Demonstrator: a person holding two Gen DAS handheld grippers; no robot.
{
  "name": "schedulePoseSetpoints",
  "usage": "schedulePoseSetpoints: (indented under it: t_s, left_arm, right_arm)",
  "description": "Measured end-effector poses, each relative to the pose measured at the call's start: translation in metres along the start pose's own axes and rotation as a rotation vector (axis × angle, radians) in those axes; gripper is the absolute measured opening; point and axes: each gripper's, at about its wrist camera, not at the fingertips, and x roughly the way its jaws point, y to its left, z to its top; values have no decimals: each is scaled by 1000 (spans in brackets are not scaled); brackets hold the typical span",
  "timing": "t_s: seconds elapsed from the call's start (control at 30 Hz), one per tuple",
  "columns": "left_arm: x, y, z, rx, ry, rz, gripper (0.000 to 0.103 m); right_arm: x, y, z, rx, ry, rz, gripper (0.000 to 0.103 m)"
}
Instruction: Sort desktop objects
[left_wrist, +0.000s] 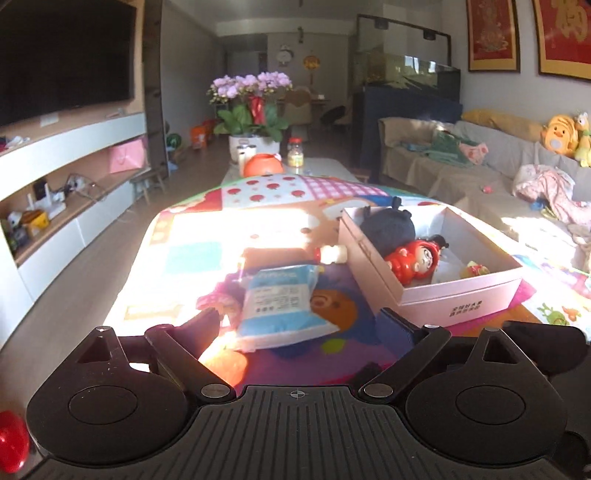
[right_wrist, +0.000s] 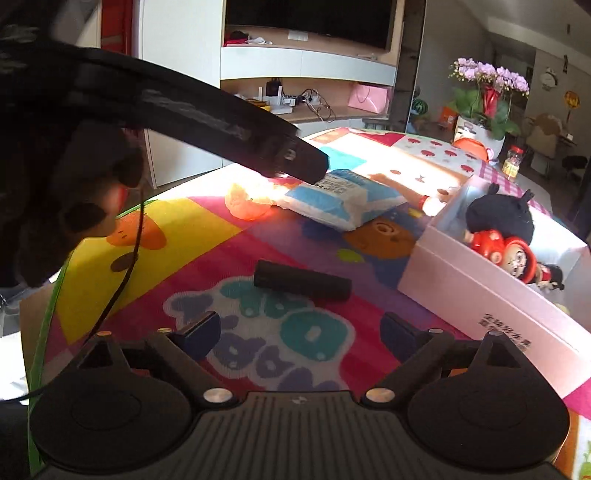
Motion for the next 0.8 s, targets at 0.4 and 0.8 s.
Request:
schedulePoseSetpoints:
  t_s: [0.4, 0.8]
  left_arm:
    - [-21, 48, -16, -171, 16, 120, 98]
    - [16, -7, -57, -68, 74, 11, 101]
  right_arm:
    - [68, 1, 36, 113, 43, -50, 53]
    - [20, -41, 13, 99, 141, -124, 29]
